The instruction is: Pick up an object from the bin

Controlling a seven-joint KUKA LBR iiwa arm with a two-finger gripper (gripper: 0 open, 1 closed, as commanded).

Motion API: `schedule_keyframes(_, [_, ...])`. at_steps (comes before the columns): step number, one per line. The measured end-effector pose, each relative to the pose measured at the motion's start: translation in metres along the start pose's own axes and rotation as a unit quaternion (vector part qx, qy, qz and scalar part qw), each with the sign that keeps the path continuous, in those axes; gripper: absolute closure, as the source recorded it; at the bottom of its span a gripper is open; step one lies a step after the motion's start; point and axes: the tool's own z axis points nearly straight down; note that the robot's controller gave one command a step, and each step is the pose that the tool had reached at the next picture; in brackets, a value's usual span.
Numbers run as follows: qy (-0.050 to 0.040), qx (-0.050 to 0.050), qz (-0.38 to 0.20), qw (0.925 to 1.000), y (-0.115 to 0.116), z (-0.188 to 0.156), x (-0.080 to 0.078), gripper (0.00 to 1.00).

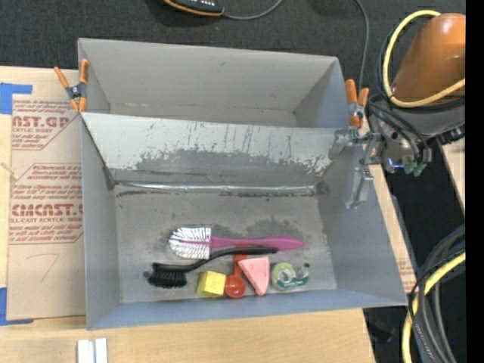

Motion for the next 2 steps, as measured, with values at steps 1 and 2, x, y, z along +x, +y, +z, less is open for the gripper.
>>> schedule_keyframes(1, [0.0000, 0.000, 0.000, 1.0000, 0.000, 0.000, 0.000, 0.00])
schedule_keyframes(2, [-0.0046, 0.002, -0.014, 0.9999, 0.012, 0.010, 0.019, 0.00])
